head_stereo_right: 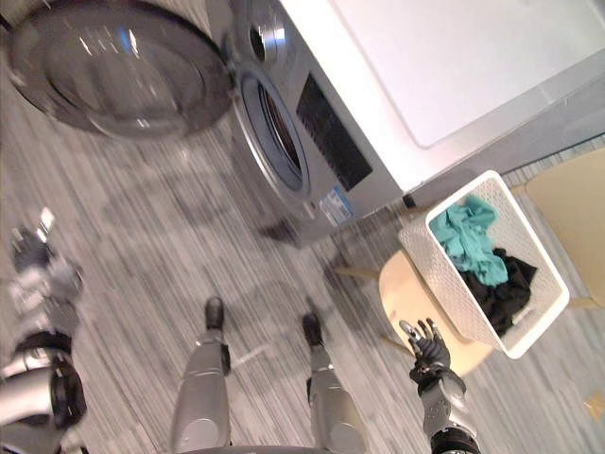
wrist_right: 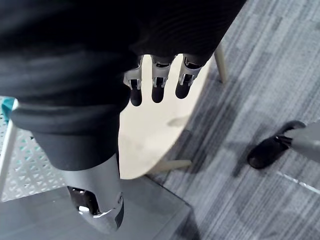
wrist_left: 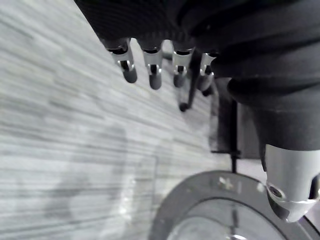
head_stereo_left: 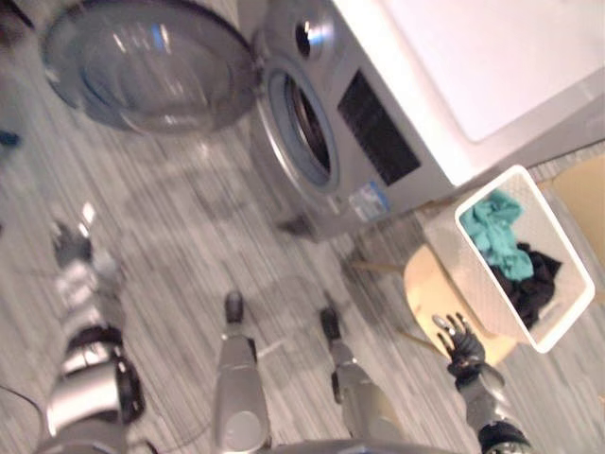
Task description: Pick up the laundry basket with both hands and put the clothes into the washing machine.
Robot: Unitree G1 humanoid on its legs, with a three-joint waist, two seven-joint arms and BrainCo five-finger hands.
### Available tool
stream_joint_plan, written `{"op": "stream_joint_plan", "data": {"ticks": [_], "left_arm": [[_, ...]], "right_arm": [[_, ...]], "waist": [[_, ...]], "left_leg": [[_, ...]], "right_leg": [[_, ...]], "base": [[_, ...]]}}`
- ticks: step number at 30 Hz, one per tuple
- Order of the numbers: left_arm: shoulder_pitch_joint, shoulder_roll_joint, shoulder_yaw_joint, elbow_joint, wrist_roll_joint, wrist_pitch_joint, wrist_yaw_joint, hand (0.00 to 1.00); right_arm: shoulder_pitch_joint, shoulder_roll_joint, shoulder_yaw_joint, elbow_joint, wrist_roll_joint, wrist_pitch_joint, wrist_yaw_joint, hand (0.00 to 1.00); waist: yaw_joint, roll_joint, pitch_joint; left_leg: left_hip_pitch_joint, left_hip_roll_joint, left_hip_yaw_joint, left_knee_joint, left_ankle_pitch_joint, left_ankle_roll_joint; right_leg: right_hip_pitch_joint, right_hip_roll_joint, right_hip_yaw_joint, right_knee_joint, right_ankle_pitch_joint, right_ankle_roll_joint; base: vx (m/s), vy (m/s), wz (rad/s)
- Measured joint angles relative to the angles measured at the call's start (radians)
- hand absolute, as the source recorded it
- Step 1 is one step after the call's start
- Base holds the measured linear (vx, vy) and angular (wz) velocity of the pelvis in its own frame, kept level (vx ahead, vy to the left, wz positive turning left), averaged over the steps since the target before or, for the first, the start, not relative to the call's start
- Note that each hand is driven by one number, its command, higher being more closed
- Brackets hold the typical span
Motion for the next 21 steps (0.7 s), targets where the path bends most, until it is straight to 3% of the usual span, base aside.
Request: {"op": "stream_joint_plan", "data": {"ticks": [3,4,7,10,15,21], "left_arm": [[0.148,-0.116,-0.002,0.001,0.02,0.001,-0.025,0.0],[0.228,-0.173,-0.007,0.004,0.043,0.001,-0.044,0.0],[0.332,-0.25,-0.052,0.033,0.079,0.001,-0.077,0.0],[0.389,-0.313,-0.091,0.073,0.133,0.002,-0.1,0.0],[0.453,-0.441,-0.128,0.189,0.198,0.044,-0.144,0.0],[0.496,-0.445,-0.078,0.207,0.273,0.081,-0.15,0.0]], "right_arm": [[-0.001,-0.014,-0.001,0.087,-0.027,0.001,-0.008,0.0],[0.0,-0.017,-0.001,0.121,-0.04,0.004,-0.02,0.0],[0.0,-0.017,-0.001,0.178,-0.092,0.022,-0.026,0.0],[0.004,-0.009,-0.008,0.223,-0.125,0.028,-0.038,0.0],[0.025,0.053,-0.072,0.301,-0.17,0.042,-0.066,0.0],[0.051,0.12,-0.112,0.341,-0.189,0.065,-0.067,0.0]], "waist": [[0.026,0.058,-0.044],[0.045,0.095,-0.07],[0.048,0.14,-0.112],[0.048,0.147,-0.157],[0.043,0.138,-0.222],[0.011,0.135,-0.245]], "left_leg": [[0.121,-0.027,0.025,-0.116,0.038,0.003],[0.19,-0.036,0.036,-0.173,0.056,0.005],[0.291,-0.054,0.028,-0.243,0.075,0.006],[0.321,-0.066,0.023,-0.261,0.079,0.005],[0.352,-0.087,0.013,-0.268,0.068,0.008],[0.393,-0.068,-0.001,-0.268,0.064,0.008]], "right_leg": [[0.046,-0.012,-0.005,0.029,-0.027,0.003],[0.084,-0.017,-0.014,0.031,-0.033,0.005],[0.151,-0.028,-0.042,0.052,-0.069,0.004],[0.169,-0.039,-0.054,0.062,-0.088,0.005],[0.207,-0.061,-0.07,0.061,-0.109,0.011],[0.237,-0.045,-0.088,0.107,-0.14,-0.013]], "base": [[0.12,-0.032,0.05],[0.1,-0.027,-0.05],[0.05,-0.011,0.16],[0.0,0.006,0.16],[-0.04,0.014,0.12],[-0.02,-0.031,0.09]]}}
